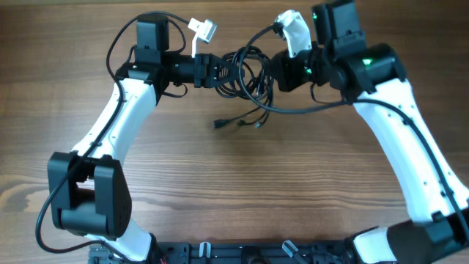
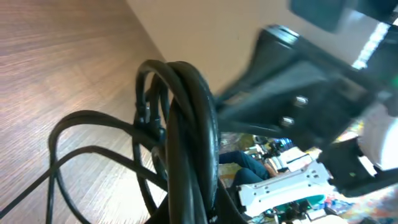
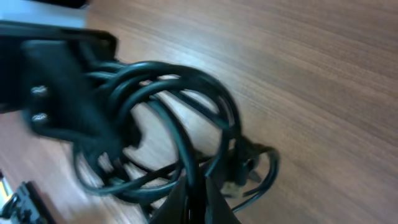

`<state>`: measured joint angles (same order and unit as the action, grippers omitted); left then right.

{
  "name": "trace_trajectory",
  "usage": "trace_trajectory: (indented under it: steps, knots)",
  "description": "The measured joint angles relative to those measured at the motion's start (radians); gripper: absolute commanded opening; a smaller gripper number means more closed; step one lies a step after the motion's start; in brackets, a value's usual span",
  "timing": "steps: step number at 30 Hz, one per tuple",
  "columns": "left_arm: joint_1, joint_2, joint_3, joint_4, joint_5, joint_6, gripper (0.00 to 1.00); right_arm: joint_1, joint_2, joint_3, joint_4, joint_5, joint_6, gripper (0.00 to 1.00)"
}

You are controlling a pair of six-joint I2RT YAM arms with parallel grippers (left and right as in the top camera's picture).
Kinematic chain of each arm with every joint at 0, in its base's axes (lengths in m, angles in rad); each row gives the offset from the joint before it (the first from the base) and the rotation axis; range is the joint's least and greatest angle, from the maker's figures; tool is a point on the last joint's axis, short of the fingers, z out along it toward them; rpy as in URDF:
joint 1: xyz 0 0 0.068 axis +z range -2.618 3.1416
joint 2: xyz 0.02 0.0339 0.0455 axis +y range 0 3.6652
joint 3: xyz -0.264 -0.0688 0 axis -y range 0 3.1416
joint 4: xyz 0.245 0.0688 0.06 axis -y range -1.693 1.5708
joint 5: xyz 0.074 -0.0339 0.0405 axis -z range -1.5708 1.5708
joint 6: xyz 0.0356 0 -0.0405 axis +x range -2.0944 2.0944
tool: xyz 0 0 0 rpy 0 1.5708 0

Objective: Untangle cables

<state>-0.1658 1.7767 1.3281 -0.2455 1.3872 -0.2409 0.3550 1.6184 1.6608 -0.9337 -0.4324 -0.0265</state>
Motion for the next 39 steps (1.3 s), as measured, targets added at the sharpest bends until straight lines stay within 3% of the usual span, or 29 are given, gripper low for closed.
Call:
trace_trajectory:
  steps: [7,11,13,14,16,20,22,25,27,29,35,37,39]
  knots:
    - [-0.009,-0.002,0.000,-0.002,-0.191,-0.111,0.04,0.140,-0.015,0.000,-0.034,0.060,0.021,0.04]
    - [-0.022,-0.009,0.000,-0.005,-0.337,-0.291,0.04,0.191,-0.015,-0.002,-0.030,0.276,0.247,0.07]
    - [-0.030,-0.010,0.000,-0.005,-0.382,-0.374,0.04,0.196,-0.015,-0.002,-0.023,0.349,0.336,0.31]
    - [-0.030,-0.010,0.000,-0.008,-0.418,-0.403,0.04,0.200,-0.015,-0.002,-0.034,0.366,0.361,0.51]
    - [-0.008,-0.006,0.000,-0.043,-0.529,-0.456,0.04,0.209,-0.020,-0.002,-0.051,0.398,0.401,0.61]
    - [0.000,-0.006,0.011,-0.274,-0.677,-0.595,0.04,0.212,-0.020,-0.002,-0.063,0.473,0.453,0.67]
    - [-0.031,-0.006,0.011,-0.432,-0.821,-0.709,0.04,0.212,-0.020,-0.002,-0.063,0.493,0.460,0.68]
    - [-0.097,-0.006,0.010,-0.504,-0.980,-0.876,0.04,0.212,-0.020,-0.002,-0.062,0.517,0.468,0.69]
    - [-0.146,-0.006,0.010,-0.503,-1.029,-0.979,0.26,0.212,-0.020,-0.002,-0.062,0.520,0.469,0.72]
    - [-0.195,-0.006,0.010,-0.507,-1.053,-1.064,0.98,0.212,-0.020,-0.002,-0.061,0.523,0.472,0.74]
    - [-0.196,-0.006,0.010,-0.532,-1.128,-1.101,1.00,0.212,-0.020,-0.002,-0.061,0.523,0.472,0.76]
    - [-0.157,-0.011,0.010,-0.530,-1.138,-1.044,1.00,0.212,-0.020,-0.002,-0.058,0.523,0.472,0.76]
    - [-0.140,-0.037,0.010,-0.520,-1.155,-0.914,0.96,0.212,-0.020,-0.002,-0.047,0.523,0.472,0.76]
